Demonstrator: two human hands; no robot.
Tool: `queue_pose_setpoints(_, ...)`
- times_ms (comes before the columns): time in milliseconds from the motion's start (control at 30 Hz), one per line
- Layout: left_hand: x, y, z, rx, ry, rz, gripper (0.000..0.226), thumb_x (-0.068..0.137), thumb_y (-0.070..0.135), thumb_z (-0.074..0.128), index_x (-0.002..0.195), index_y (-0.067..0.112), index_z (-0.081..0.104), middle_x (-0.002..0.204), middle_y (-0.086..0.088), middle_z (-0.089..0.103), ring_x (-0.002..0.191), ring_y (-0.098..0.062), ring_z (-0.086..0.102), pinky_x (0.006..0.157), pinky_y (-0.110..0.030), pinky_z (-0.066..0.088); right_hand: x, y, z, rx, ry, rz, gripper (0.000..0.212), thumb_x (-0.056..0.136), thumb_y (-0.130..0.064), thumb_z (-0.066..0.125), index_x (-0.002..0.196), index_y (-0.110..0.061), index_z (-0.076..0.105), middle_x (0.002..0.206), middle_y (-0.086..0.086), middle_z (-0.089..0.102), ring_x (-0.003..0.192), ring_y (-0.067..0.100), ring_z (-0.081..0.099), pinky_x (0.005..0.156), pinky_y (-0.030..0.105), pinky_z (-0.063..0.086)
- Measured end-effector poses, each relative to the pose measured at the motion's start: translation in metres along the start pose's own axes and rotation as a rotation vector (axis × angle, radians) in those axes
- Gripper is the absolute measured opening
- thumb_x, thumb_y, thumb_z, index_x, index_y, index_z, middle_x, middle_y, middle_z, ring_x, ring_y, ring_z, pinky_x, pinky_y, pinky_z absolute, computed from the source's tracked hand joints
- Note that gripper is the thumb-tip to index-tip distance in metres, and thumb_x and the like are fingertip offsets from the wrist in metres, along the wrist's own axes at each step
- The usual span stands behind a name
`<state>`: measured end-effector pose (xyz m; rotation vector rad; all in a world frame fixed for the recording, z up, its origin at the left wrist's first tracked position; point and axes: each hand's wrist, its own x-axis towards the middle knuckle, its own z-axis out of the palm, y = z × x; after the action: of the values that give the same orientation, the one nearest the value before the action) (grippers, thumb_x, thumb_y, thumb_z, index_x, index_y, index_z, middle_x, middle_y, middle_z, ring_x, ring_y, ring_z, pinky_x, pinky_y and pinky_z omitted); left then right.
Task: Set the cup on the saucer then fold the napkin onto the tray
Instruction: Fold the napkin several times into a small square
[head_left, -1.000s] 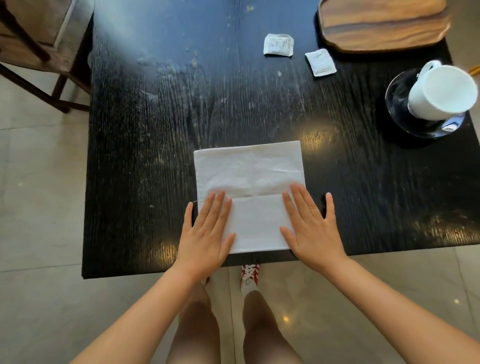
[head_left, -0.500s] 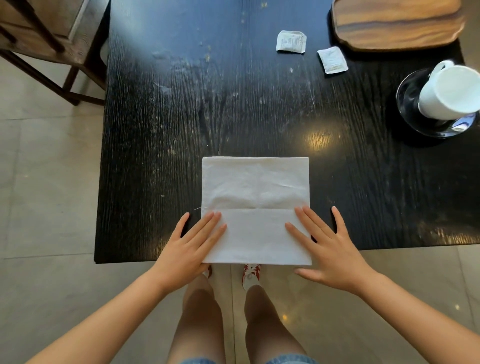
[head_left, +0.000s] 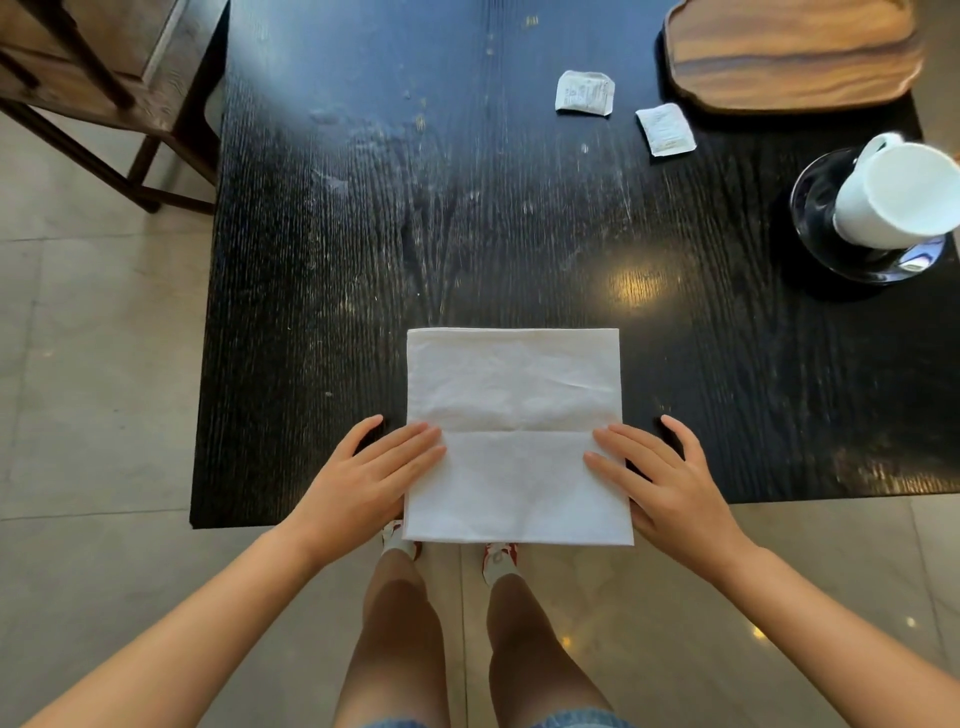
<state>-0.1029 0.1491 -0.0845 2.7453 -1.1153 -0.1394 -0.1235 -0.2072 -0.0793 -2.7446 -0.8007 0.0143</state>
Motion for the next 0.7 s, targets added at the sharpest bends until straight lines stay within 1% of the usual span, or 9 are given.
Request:
queue_pose_setpoints(67, 0.000, 0.001, 0.000, -0.015, 0.025, -0.024, 0.044, 0.085, 0.027, 0.046, 0.127, 0.014, 0.055, 0.135, -0.006, 0.052, 0.127, -0.020, 0.045, 0.110, -0.042, 0.024, 0.002, -0.001, 0.002, 0.048, 0.063, 0.038, 0.044, 0.072, -0.021, 0.077, 0.112, -0.016, 0.061, 0.122, 0.009, 0.063, 0.121, 0.021, 0.047, 0.104, 0.056, 0.030)
queue_pose_setpoints(200, 0.007, 0.004, -0.002, -0.152, 0.168, -0.112, 0.032, 0.092, 0.024, 0.045, 0.114, 0.012, 0.065, 0.123, -0.004, 0.062, 0.118, -0.018, 0.056, 0.103, -0.036, 0.032, 0.005, -0.005, 0.004, 0.193, 0.190, 0.176, 0.026, 0.079, -0.010, 0.067, 0.103, -0.019, 0.062, 0.110, 0.004, 0.068, 0.113, 0.014, 0.054, 0.106, 0.051, 0.029)
queue_pose_setpoints(267, 0.011, 0.006, -0.001, -0.241, 0.248, -0.205, 0.026, 0.088, 0.016, 0.051, 0.109, 0.013, 0.067, 0.118, -0.001, 0.065, 0.114, -0.013, 0.056, 0.104, -0.031, 0.031, 0.007, -0.009, 0.005, 0.298, 0.219, 0.292, 0.029, 0.077, -0.011, 0.069, 0.103, -0.020, 0.061, 0.107, 0.003, 0.069, 0.109, 0.011, 0.056, 0.108, 0.050, 0.029)
queue_pose_setpoints(333, 0.015, 0.010, -0.001, -0.343, 0.319, -0.322, 0.024, 0.084, 0.011, 0.054, 0.104, 0.012, 0.067, 0.109, -0.003, 0.069, 0.108, -0.011, 0.056, 0.103, -0.028, 0.031, 0.015, -0.015, 0.002, 0.353, 0.274, 0.403, 0.019, 0.081, -0.017, 0.063, 0.100, -0.014, 0.065, 0.098, 0.005, 0.070, 0.101, 0.009, 0.057, 0.107, 0.047, 0.030)
queue_pose_setpoints(400, 0.022, 0.016, -0.003, -0.445, 0.392, -0.430, 0.021, 0.086, 0.014, 0.051, 0.097, 0.008, 0.068, 0.096, -0.006, 0.071, 0.097, -0.011, 0.057, 0.098, -0.023, 0.035, 0.027, -0.024, -0.005, 0.370, 0.324, 0.528, 0.013, 0.083, -0.013, 0.063, 0.091, -0.005, 0.068, 0.088, 0.008, 0.071, 0.097, 0.013, 0.054, 0.103, 0.051, 0.035)
queue_pose_setpoints(467, 0.032, 0.023, -0.006, -0.499, 0.453, -0.548, 0.023, 0.087, 0.020, 0.050, 0.088, 0.003, 0.066, 0.083, -0.011, 0.069, 0.085, -0.009, 0.055, 0.084, -0.018, 0.041, 0.038, -0.028, -0.009, 0.431, 0.356, 0.684, 0.002, 0.082, -0.005, 0.066, 0.081, -0.007, 0.067, 0.082, 0.001, 0.068, 0.104, 0.024, 0.055, 0.096, 0.055, 0.042)
queue_pose_setpoints(533, 0.041, 0.027, -0.009, -0.549, 0.484, -0.682, 0.030, 0.088, 0.028, 0.048, 0.079, 0.002, 0.062, 0.074, -0.010, 0.064, 0.073, -0.008, 0.052, 0.070, -0.020, 0.043, 0.047, -0.029, -0.010, 0.533, 0.346, 0.794, 0.014, 0.085, -0.016, 0.063, 0.072, -0.015, 0.059, 0.077, -0.016, 0.057, 0.103, 0.039, 0.055, 0.086, 0.054, 0.047)
queue_pose_setpoints(600, 0.048, 0.029, -0.009, -0.590, 0.514, -0.774, 0.032, 0.088, 0.032, 0.047, 0.081, 0.004, 0.061, 0.074, -0.003, 0.061, 0.070, -0.012, 0.054, 0.066, -0.027, 0.045, 0.051, -0.028, -0.010, 0.511, 0.363, 0.787, 0.025, 0.085, -0.034, 0.054, 0.071, -0.013, 0.057, 0.071, -0.016, 0.050, 0.086, 0.030, 0.055, 0.079, 0.045, 0.046)
queue_pose_setpoints(700, 0.059, 0.031, -0.007, -0.560, 0.561, -0.832, 0.031, 0.088, 0.030, 0.047, 0.083, 0.004, 0.063, 0.074, 0.000, 0.058, 0.070, -0.010, 0.049, 0.068, -0.035, 0.043, 0.059, -0.025, -0.009, 0.404, 0.396, 0.793, 0.033, 0.083, -0.038, 0.048, 0.072, -0.010, 0.060, 0.067, -0.006, 0.052, 0.069, 0.015, 0.046, 0.079, 0.035, 0.032)
